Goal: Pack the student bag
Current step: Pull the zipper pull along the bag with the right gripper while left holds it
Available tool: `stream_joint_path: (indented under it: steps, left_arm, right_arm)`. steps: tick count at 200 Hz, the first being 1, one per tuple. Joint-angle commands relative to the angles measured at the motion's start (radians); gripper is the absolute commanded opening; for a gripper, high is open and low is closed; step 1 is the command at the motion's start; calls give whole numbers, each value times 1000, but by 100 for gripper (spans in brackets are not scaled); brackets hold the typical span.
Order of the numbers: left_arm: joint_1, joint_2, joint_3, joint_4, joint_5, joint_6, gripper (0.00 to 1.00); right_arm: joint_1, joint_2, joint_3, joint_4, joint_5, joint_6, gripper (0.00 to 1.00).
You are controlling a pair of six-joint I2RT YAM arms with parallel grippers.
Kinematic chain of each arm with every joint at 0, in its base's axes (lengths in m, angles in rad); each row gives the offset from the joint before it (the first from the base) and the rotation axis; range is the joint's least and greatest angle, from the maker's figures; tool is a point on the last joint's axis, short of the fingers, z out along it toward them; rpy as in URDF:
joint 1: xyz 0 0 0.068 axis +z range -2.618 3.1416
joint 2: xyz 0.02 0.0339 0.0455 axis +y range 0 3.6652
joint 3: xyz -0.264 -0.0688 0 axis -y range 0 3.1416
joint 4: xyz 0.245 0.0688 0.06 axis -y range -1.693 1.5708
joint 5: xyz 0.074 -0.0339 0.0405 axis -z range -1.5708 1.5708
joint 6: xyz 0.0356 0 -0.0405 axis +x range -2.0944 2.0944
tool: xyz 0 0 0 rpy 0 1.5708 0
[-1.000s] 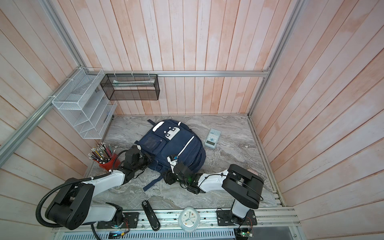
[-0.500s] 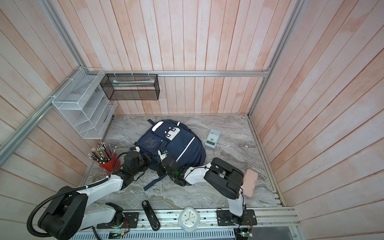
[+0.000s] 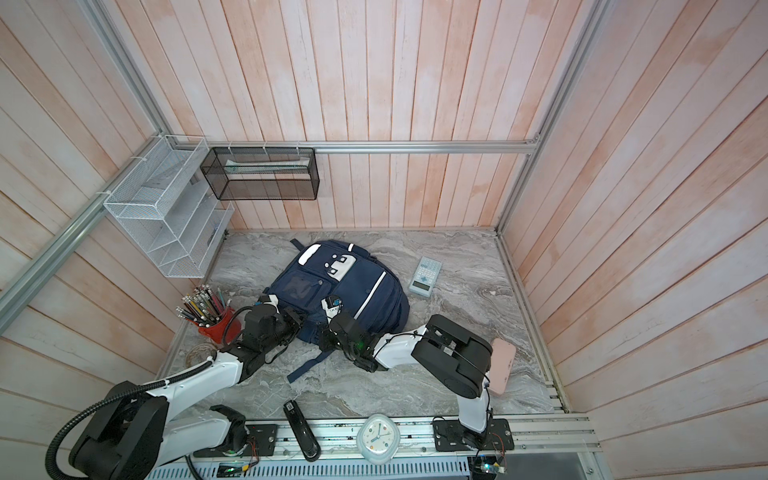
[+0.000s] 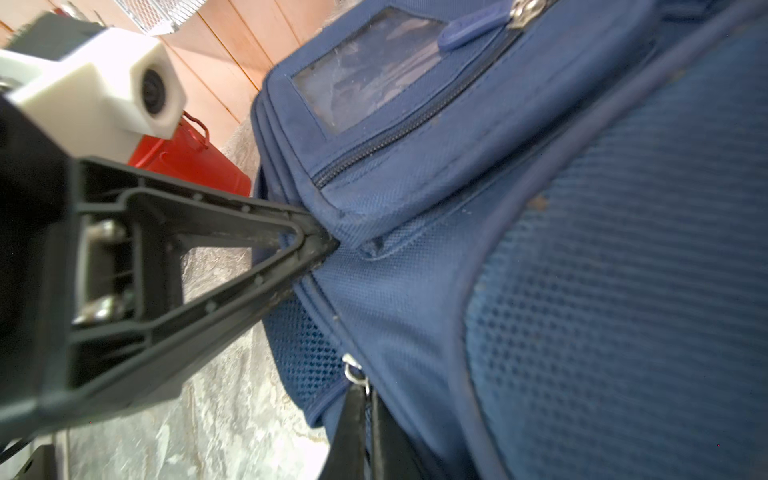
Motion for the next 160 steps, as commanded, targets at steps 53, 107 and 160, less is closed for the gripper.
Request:
stream_joint_path:
  steps: [53, 107, 160]
  left_arm:
    - [71, 20, 92, -49, 50, 111, 0]
    - [73, 69, 94, -14, 98, 103, 0]
    - [-3, 110, 75, 27, 92, 64, 0]
  right_arm:
    - [-76, -213, -159, -381, 3, -3, 0]
    - [-151, -339, -285, -501, -24, -44, 0]
    - [-131, -262, -220, -371, -90, -61, 35]
